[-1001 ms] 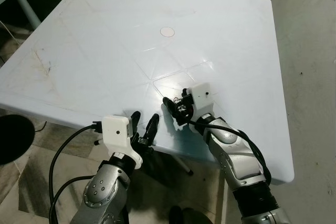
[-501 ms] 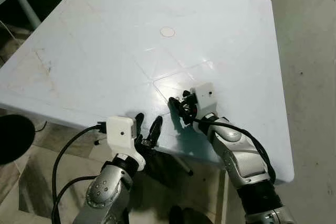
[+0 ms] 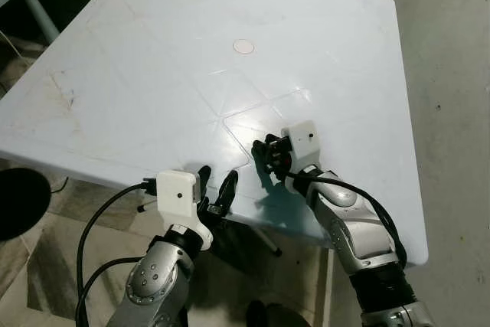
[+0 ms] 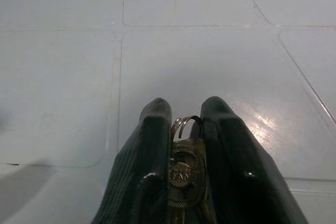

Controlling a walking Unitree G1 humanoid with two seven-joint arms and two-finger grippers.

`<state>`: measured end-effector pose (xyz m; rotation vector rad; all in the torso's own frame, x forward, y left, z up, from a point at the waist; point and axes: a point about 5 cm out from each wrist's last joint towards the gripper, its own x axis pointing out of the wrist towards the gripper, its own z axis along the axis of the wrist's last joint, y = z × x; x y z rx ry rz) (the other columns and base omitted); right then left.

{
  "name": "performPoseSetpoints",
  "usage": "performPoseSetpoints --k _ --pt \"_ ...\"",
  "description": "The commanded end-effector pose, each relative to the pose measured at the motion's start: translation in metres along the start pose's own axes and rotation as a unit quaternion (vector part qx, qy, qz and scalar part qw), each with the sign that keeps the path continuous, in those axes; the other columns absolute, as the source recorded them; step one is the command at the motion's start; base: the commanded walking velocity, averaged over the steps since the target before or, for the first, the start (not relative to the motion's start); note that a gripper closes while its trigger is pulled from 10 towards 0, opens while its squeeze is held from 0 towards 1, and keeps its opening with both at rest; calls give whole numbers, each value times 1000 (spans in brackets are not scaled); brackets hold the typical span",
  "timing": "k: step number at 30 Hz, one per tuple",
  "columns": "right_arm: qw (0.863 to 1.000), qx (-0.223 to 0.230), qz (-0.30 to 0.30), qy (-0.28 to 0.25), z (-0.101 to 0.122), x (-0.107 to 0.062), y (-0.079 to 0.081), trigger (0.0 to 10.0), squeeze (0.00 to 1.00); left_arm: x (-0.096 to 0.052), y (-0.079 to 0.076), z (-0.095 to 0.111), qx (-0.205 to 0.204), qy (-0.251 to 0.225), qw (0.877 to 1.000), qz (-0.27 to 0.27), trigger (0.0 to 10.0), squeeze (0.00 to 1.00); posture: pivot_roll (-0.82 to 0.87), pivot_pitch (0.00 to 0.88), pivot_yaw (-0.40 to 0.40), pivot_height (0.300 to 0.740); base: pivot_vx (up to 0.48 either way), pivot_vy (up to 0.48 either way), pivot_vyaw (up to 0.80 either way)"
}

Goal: Hang keys on a hook

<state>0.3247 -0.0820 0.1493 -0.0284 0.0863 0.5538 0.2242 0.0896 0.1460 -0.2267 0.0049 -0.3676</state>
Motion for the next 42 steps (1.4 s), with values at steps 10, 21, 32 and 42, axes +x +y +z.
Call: performPoseSetpoints --k 10,21,32,42 --pt "999 32 7 -21 -1 -3 -1 0 0 1 -6 2 2 -8 1000 -9 10000 0 45 229 -104 740 0 0 0" --pt "995 70 8 -72 13 -6 -6 0 0 2 -8 1 4 -8 1000 -19 10000 0 43 203 -97 740 0 0 0" --pt "983 97 -44 -153 42 -11 -26 0 0 21 -8 8 16 -26 999 -19 10000 0 33 166 -96 740 0 0 0" --pt "975 90 -94 -183 57 -18 -42 1529 0 40 3 19 29 -48 998 6 10000 0 21 142 -89 740 0 0 0"
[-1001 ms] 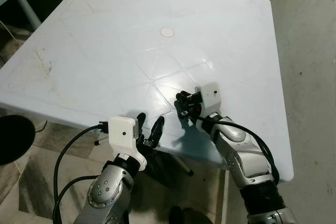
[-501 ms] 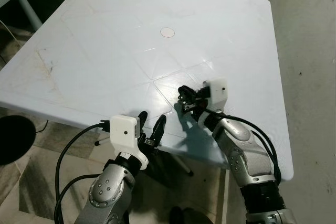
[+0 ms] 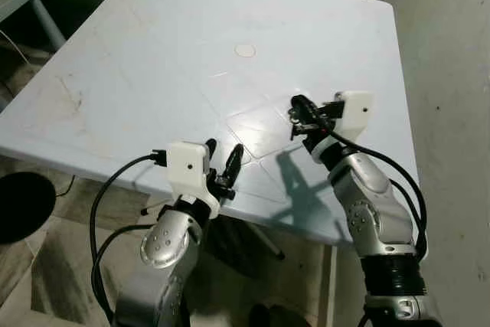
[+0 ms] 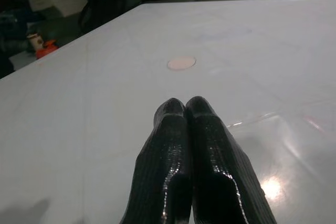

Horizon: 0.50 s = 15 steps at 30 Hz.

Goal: Hang keys on a hook

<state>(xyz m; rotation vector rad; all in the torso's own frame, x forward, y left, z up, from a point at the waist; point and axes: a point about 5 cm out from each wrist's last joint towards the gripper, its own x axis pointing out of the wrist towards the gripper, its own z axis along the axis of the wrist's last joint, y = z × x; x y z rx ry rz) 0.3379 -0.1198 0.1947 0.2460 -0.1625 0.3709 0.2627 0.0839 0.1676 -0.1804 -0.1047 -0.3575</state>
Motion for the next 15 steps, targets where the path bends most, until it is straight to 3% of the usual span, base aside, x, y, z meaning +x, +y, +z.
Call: performPoseSetpoints --k 1,2,3,4,5,7,8,12,15 --pt "999 -5 -11 -33 15 0 -2 2157 0 2 1 -2 -1 0 1000 9 10000 0 21 139 -89 740 0 0 0" --pt "999 -7 -17 -38 17 -1 -4 4196 0 4 4 -1 5 -4 1000 11 10000 0 20 138 -89 740 0 0 0" --pt "999 -10 -17 -40 17 -1 -4 4196 0 4 4 0 7 -5 1000 11 10000 0 20 138 -89 740 0 0 0" --pt "999 -13 -14 -42 18 -1 -4 4902 0 4 5 0 9 -6 1000 11 10000 0 21 140 -89 740 0 0 0" --pt "998 -41 2 -38 16 -4 -3 7843 0 5 6 1 10 -8 1000 11 10000 0 21 140 -89 740 0 0 0" --pt "996 -76 21 -32 14 -7 0 8235 0 5 7 1 10 -9 1000 12 10000 0 21 140 -89 740 0 0 0" --pt "992 -107 58 -22 9 -11 4 10000 0 4 8 1 10 -9 1000 11 10000 0 18 143 -90 740 0 0 0" --pt "981 -165 101 11 1 -17 6 10000 0 4 6 -1 9 -9 1000 8 10000 0 17 148 -90 740 0 0 0" --pt "977 -177 115 29 -5 -20 5 10000 0 4 4 -2 7 -9 1000 5 10000 0 11 156 -91 740 0 0 0"
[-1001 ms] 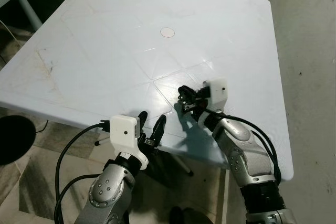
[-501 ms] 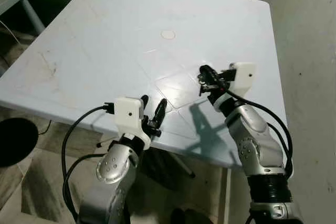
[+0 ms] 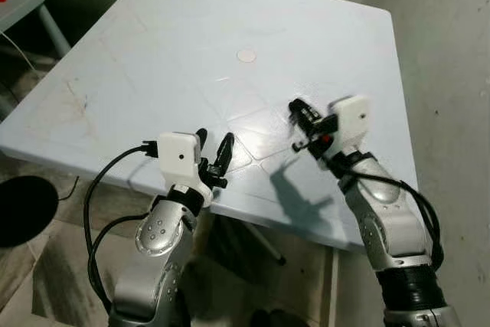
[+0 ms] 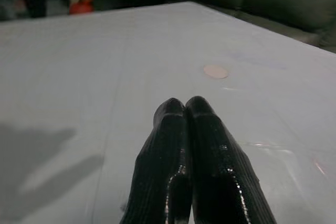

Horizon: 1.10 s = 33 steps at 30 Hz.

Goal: Hang keys on a hook

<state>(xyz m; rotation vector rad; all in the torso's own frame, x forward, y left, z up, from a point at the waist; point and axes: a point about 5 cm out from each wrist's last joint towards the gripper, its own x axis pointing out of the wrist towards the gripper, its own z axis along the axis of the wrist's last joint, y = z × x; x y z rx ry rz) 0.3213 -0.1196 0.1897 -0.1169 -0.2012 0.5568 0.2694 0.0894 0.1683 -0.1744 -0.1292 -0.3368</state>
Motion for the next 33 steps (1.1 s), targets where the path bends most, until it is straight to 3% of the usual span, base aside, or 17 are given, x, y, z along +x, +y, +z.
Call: performPoseSetpoints --k 1,7,10,13,15,17,18,19,20,21,23,24,25,27,29,31,33 --pt "1000 -3 14 10 -4 -5 2 10000 0 -1 -5 -3 0 4 1000 -5 10000 0 11 156 -91 740 0 0 0" --pt "1000 22 12 2 -3 -3 4 10000 0 -1 -5 -3 0 3 1000 -6 10000 0 15 163 -92 740 0 0 0" --pt "989 -140 19 33 -8 0 6 10000 0 0 -3 -2 0 2 1000 -5 10000 0 10 164 -91 740 0 0 0" --pt "981 -189 -10 36 -5 4 -1 10000 0 0 -2 -2 2 1 1000 -4 10000 0 16 168 -92 740 0 0 0" --pt "958 -285 11 26 -1 5 2 10000 0 1 -2 -1 2 0 1000 -4 10000 0 15 168 -92 740 0 0 0" --pt "959 -284 0 16 4 6 -1 10000 0 1 -2 -1 2 -1 1000 -4 10000 0 12 171 -92 740 0 0 0" --pt "968 -252 -11 8 7 7 -3 10000 0 2 -2 -1 2 -2 1000 -4 10000 0 11 171 -92 740 0 0 0" --pt "983 -184 -25 2 9 8 -5 10000 0 2 -2 0 1 -2 1000 -4 10000 0 6 174 -92 740 0 0 0" --pt "996 -77 -44 -8 10 9 -8 10000 0 3 -3 0 1 -3 1000 -4 10000 0 9 176 -91 740 0 0 0" --pt "998 -45 -50 -12 11 8 -10 10000 0 3 -3 0 2 -3 1000 -4 10000 0 9 176 -91 740 0 0 0" --pt "996 -69 -50 -9 11 8 -12 10000 0 3 -3 0 2 -4 1000 -4 10000 0 8 182 -92 740 0 0 0" --pt "987 -155 -32 4 9 7 -10 10000 0 4 -2 1 2 -4 1000 -4 10000 0 1 183 -88 740 0 0 0" --pt "992 -122 -38 -6 11 8 -9 10000 0 4 -1 1 2 -5 1000 -3 10000 0 1 183 -88 740 0 0 0" --pt "995 40 -84 -44 20 9 -17 10000 0 6 0 2 4 -9 1000 0 10000 0 1 186 -90 740 0 0 0" --pt "994 45 -86 -47 22 9 -17 10000 0 8 1 4 6 -12 1000 2 10000 0 -3 185 -89 740 0 0 0" --pt "986 108 -102 -79 30 7 -20 10000 0 13 5 9 12 -23 1000 11 10000 0 -5 182 -86 740 0 0 0" --pt "985 105 -105 -84 31 5 -20 10000 0 16 9 13 13 -28 999 19 10000 0 -12 175 -82 740 0 0 0"
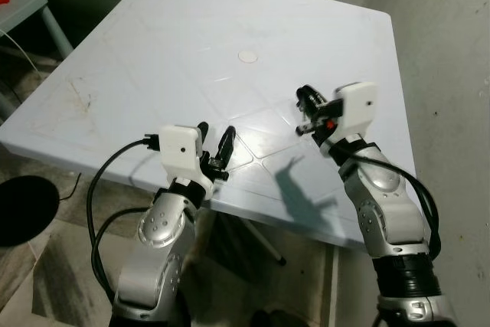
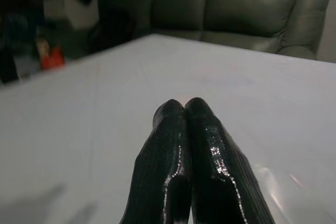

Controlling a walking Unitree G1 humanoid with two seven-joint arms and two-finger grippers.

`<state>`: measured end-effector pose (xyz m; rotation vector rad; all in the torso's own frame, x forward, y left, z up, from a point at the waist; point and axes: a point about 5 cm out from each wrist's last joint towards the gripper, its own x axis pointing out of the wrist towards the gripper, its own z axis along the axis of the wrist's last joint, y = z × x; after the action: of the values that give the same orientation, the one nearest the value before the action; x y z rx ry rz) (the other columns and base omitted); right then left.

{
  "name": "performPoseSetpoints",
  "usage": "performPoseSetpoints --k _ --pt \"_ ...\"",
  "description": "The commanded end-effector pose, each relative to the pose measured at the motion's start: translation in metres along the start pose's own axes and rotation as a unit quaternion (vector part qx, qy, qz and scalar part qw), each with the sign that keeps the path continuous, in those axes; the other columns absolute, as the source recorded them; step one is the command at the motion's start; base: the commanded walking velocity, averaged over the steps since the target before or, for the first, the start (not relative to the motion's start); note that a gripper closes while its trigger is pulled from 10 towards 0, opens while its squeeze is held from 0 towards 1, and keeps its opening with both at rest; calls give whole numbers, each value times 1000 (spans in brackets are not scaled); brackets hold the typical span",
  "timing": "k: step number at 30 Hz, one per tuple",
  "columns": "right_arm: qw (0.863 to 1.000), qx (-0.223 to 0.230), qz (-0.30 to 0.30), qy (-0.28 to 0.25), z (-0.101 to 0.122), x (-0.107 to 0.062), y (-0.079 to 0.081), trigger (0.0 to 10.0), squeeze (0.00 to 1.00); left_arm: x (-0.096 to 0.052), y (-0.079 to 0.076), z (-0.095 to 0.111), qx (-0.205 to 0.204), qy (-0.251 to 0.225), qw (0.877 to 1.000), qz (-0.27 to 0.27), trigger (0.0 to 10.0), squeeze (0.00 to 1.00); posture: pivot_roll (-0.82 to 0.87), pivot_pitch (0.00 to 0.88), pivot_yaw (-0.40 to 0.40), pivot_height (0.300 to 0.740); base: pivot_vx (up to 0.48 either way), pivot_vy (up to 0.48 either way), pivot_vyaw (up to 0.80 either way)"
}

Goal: Hang keys on a hook

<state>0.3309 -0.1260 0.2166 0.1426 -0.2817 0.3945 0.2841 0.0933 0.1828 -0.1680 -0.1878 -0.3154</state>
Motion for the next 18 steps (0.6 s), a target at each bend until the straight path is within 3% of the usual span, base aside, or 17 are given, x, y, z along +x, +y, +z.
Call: performPoseSetpoints --k 1,2,7,11,18 --pt "1000 -12 -11 -27 11 -3 -5 10000 0 4 7 3 7 -5 1000 18 10000 0 -12 175 -82 740 0 0 0" --pt "999 -26 -18 -36 14 -5 -6 10000 0 8 13 8 11 -15 999 26 10000 0 -20 167 -77 740 0 0 0" --pt "996 -16 -64 -63 26 -16 -16 10000 0 13 31 22 8 -39 998 46 10000 0 -32 146 -66 740 0 0 0" --pt "994 -14 -79 -71 31 -25 -19 10000 0 16 48 32 30 -50 996 61 10000 0 -40 137 -59 740 0 0 0" --pt "991 -17 -108 -74 27 -35 -22 10000 0 16 67 34 39 -48 995 78 10000 0 -48 117 -49 740 0 0 0"
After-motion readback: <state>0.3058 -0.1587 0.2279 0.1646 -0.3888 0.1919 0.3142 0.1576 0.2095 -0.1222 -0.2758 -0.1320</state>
